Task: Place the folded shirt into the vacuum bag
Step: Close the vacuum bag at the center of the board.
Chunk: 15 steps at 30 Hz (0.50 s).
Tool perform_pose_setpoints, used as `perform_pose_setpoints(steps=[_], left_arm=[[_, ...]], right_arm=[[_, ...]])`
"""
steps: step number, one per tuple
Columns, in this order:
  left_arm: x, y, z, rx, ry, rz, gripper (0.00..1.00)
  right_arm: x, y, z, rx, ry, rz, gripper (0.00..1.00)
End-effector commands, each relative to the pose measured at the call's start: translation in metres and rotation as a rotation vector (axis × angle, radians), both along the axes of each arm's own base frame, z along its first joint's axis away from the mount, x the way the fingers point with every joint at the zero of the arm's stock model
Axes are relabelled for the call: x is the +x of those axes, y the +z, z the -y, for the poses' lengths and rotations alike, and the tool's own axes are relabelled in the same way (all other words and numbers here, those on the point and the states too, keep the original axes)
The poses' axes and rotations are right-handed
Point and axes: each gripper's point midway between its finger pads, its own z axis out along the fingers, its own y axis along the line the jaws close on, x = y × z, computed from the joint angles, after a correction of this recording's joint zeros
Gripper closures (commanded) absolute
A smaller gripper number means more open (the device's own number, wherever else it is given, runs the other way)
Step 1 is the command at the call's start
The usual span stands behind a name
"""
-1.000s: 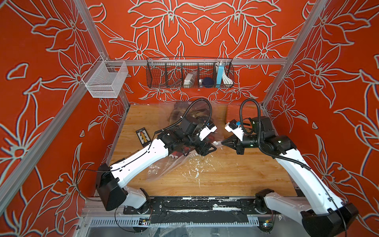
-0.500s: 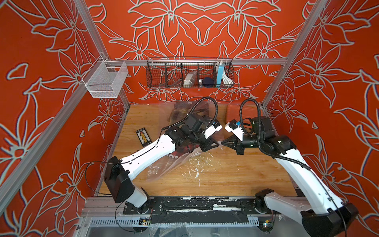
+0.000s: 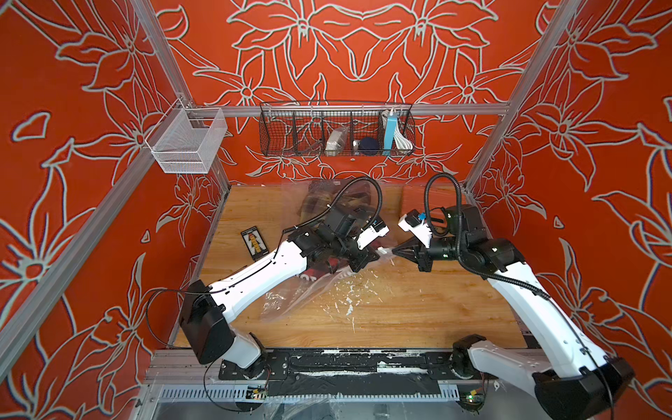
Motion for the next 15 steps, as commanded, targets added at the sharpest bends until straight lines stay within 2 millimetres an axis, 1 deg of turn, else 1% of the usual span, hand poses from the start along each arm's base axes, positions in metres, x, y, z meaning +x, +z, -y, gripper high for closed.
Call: perform_pose_setpoints(steps=[1, 2, 3, 4, 8, 10, 13, 14, 15], left_arm=[[-0.007, 0.032, 0.008, -0.126, -0.038, 0.007, 0.97], [-0.009, 0.035, 0.009, -0.134, -0.046, 0.004, 0.98], [-0.010, 0.035, 0.010, -0.138, -0.051, 0.000, 0.99], [-0.010, 0.035, 0.010, -0.139, -0.055, -0.001, 1.00], [-0.011, 0.036, 0.010, -0.141, -0.056, -0.005, 1.00], [-0.010, 0.036, 0.010, -0.144, -0.054, -0.005, 1.00], [-0.010, 0.035, 0.011, -0.138, -0.054, -0.008, 1.00], [-0.010, 0.035, 0.011, -0.138, -0.054, -0.008, 1.00], [-0.010, 0.035, 0.010, -0.135, -0.054, -0.008, 1.00]], right_arm=[[-0.005, 0.010, -0.008, 0.060, 0.043, 0.017, 1.00], [-0.005, 0.009, -0.008, 0.058, 0.043, 0.019, 1.00], [-0.005, 0.009, -0.008, 0.058, 0.046, 0.019, 0.95], [-0.004, 0.009, -0.009, 0.058, 0.046, 0.018, 0.93], [-0.001, 0.007, -0.011, 0.058, 0.053, 0.011, 0.90], [0.000, 0.005, -0.013, 0.061, 0.060, 0.002, 0.87], [0.003, -0.002, -0.014, 0.050, 0.058, -0.010, 0.86], [0.003, -0.005, -0.014, 0.044, 0.059, -0.015, 0.87], [0.002, -0.006, -0.014, 0.039, 0.060, -0.020, 0.90]])
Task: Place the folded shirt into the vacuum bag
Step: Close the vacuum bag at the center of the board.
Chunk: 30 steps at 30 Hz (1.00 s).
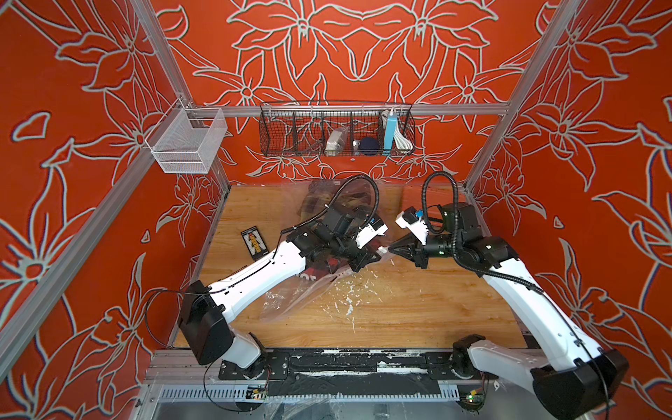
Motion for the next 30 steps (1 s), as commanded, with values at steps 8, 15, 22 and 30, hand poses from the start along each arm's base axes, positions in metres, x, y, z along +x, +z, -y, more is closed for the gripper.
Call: perform_pose_setpoints(steps=[8, 15, 22, 30], left_arm=[[0.001, 0.030, 0.004, -0.063, -0.003, 0.058, 0.76], [0.003, 0.034, 0.014, -0.078, -0.040, 0.042, 0.67], [0.008, 0.032, 0.017, -0.072, -0.044, 0.052, 0.73], [0.009, 0.025, 0.019, -0.054, -0.057, 0.050, 0.94]], right_arm=[[-0.010, 0.002, -0.005, 0.026, 0.048, -0.008, 1.00], [-0.012, 0.006, -0.006, 0.040, 0.056, -0.002, 1.00], [-0.013, 0.008, -0.006, 0.050, 0.056, -0.006, 1.00], [-0.011, 0.011, -0.007, 0.065, 0.050, -0.015, 1.00]])
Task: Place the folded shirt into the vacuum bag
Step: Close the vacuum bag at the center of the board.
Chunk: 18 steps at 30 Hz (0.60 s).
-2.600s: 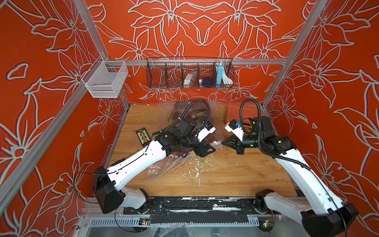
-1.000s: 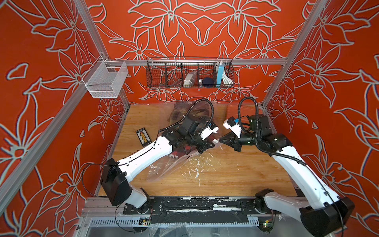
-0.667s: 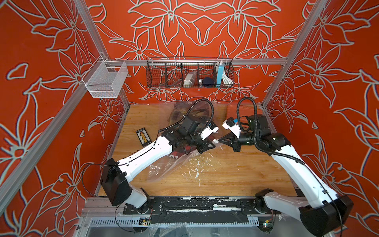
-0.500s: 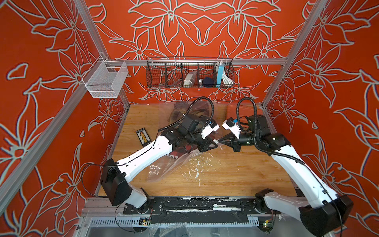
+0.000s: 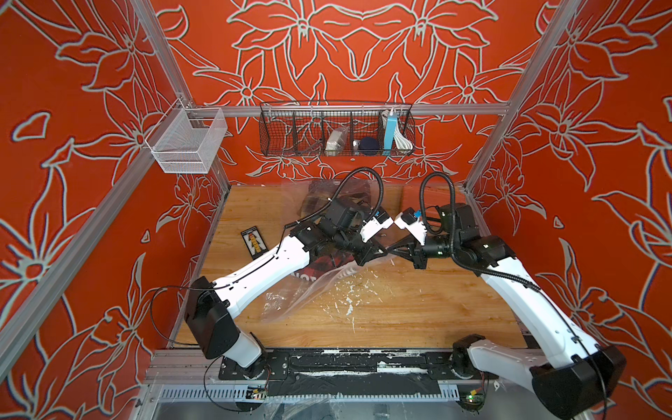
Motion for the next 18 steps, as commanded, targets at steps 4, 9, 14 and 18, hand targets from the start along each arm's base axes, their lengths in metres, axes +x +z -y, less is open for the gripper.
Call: perform_pose_setpoints(steps=[4, 9, 14, 18], left_arm=[[0.008, 0.004, 0.000, 0.024, 0.009, 0.062, 1.00], [0.014, -0.023, -0.024, 0.179, 0.084, 0.075, 1.00], [0.006, -0.040, -0.044, 0.268, 0.125, 0.071, 1.00], [0.001, -0.057, -0.057, 0.403, 0.140, 0.071, 1.00]], right_arm=[[-0.004, 0.012, 0.001, 0.029, -0.011, 0.068, 1.00], [0.015, 0.001, 0.022, -0.058, -0.176, 0.178, 1.00], [0.032, -0.004, 0.049, -0.136, -0.346, 0.305, 1.00], [0.038, 0.002, 0.056, -0.144, -0.403, 0.332, 1.00]])
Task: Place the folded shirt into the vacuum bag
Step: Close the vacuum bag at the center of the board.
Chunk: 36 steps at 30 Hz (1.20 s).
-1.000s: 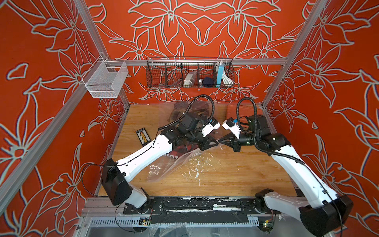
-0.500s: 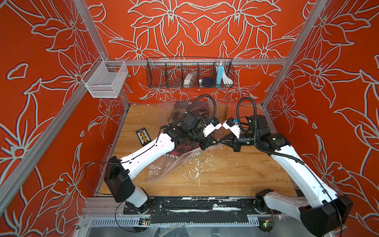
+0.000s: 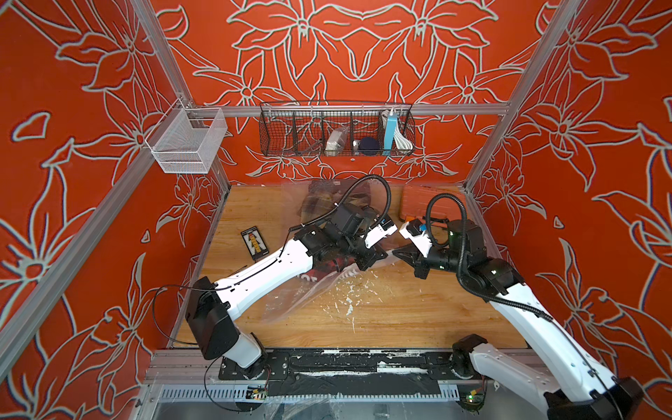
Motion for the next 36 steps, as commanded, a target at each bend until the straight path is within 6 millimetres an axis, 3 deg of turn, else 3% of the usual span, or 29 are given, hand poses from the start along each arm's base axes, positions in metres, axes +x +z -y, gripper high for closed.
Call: perform_pose_setpoints(steps=[1, 7, 19, 25, 32, 36], left_arm=[[-0.006, -0.038, -0.054, 0.277, 0.107, -0.045, 1.00], [-0.017, -0.046, -0.063, 0.368, 0.098, -0.040, 1.00], [-0.035, -0.074, -0.086, 0.433, 0.140, -0.104, 1.00], [-0.037, -0.081, -0.092, 0.439, 0.168, -0.109, 1.00], [-0.027, -0.061, -0.075, 0.304, 0.179, -0.112, 1.00], [-0.028, -0.064, -0.073, 0.284, 0.195, -0.145, 1.00]], right_arm=[[0.031, 0.015, 0.032, -0.052, -0.211, 0.121, 1.00], [0.037, 0.026, 0.045, -0.059, -0.297, 0.167, 1.00], [0.061, 0.050, 0.092, 0.020, -0.561, 0.182, 1.00], [0.061, 0.044, 0.084, 0.066, -0.518, 0.121, 1.00], [0.043, 0.048, 0.057, 0.149, -0.353, 0.065, 1.00], [0.051, 0.054, 0.071, 0.117, -0.450, 0.082, 1.00]])
